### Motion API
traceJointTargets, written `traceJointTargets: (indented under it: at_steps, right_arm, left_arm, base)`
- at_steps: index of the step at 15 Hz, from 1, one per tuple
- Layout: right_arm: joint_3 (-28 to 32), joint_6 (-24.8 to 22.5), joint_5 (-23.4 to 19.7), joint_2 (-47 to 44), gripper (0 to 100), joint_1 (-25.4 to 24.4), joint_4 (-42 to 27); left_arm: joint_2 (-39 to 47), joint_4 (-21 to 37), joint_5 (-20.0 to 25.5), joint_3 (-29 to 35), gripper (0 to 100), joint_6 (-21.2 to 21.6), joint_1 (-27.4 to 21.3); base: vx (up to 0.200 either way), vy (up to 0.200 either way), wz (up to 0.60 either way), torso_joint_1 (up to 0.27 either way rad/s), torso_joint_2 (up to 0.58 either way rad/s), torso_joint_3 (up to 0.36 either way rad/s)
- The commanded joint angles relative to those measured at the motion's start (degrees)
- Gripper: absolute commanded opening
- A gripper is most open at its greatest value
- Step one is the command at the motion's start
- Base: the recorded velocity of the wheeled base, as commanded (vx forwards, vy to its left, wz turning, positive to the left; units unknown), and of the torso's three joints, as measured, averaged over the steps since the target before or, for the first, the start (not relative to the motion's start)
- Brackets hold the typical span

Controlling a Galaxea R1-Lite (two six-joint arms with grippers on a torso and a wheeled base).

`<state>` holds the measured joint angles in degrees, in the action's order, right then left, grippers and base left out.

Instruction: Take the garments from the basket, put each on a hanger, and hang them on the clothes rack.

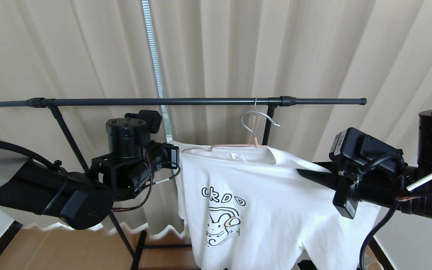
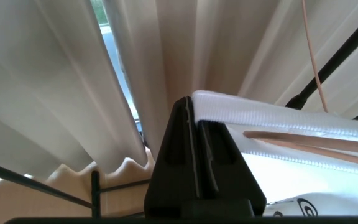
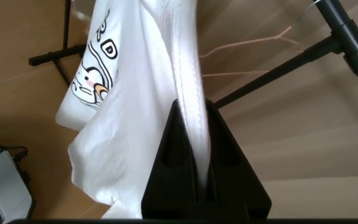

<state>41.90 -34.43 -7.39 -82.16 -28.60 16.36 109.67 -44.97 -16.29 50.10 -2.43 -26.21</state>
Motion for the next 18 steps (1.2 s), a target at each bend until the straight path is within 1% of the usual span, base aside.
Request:
traceJointTargets:
  at_steps: [1, 4, 7, 8, 9, 10, 13, 16, 18]
  right_arm:
    - [0.29, 0.06, 0.00, -1.42, 0, 1.00, 0.08]
    - [0.90, 0.15, -0.08, -2.91, 0, 1.62, 0.34]
    - [1.78, 0.32, -0.26, -4.50, 0, 1.62, 0.52]
    - [2.49, 0.50, -0.43, -4.94, 0, 1.62, 0.52]
    - [2.75, 0.59, -0.43, -5.02, 0, 1.62, 0.52]
    - [3.10, 2.17, -0.43, -5.11, 0, 1.53, 0.52]
    - [4.86, 7.44, -0.08, -5.11, 0, 1.44, 0.52]
    - [5.65, 8.41, -0.08, -5.20, 0, 1.35, 0.52]
    - [6.27, 9.47, 0.71, -6.87, 0, 1.35, 0.95]
  left_arm:
    - [-2.26, -0.03, -0.06, -1.06, 0, -0.04, -0.25]
    - [-4.46, 0.06, -0.06, -2.03, 0, -0.04, -1.04]
    - [-6.83, 1.20, -0.06, -2.20, 0, 1.02, -3.59]
    - [-7.63, 2.87, -0.06, -1.94, 0, 1.20, -5.26]
    - [-7.80, 3.31, -0.06, -1.76, 0, 1.55, -5.69]
    - [-8.15, 3.84, -0.06, -1.32, 0, 3.22, -6.75]
    - [-8.59, 3.84, -0.15, -1.15, 0, 5.24, -8.24]
    - [-8.86, 3.84, -0.24, -0.53, 0, 6.38, -9.12]
    - [-9.30, 3.84, -0.85, -0.01, 0, 7.79, -9.47]
  base:
    - [0.000, 0.000, 0.00, 0.000, 0.00, 0.000]
    - [0.000, 0.000, 0.00, 0.000, 0.00, 0.000]
    - [0.000, 0.000, 0.00, 0.000, 0.00, 0.000]
    - [0.000, 0.000, 0.00, 0.000, 0.00, 0.000]
    - [0.000, 0.000, 0.00, 0.000, 0.00, 0.000]
    - [0.000, 0.000, 0.00, 0.000, 0.00, 0.000]
    - [0.000, 0.000, 0.00, 0.000, 0.00, 0.000]
    - [0.000, 0.000, 0.00, 0.000, 0.00, 0.000]
    - [0.000, 0.000, 0.00, 0.000, 0.00, 0.000]
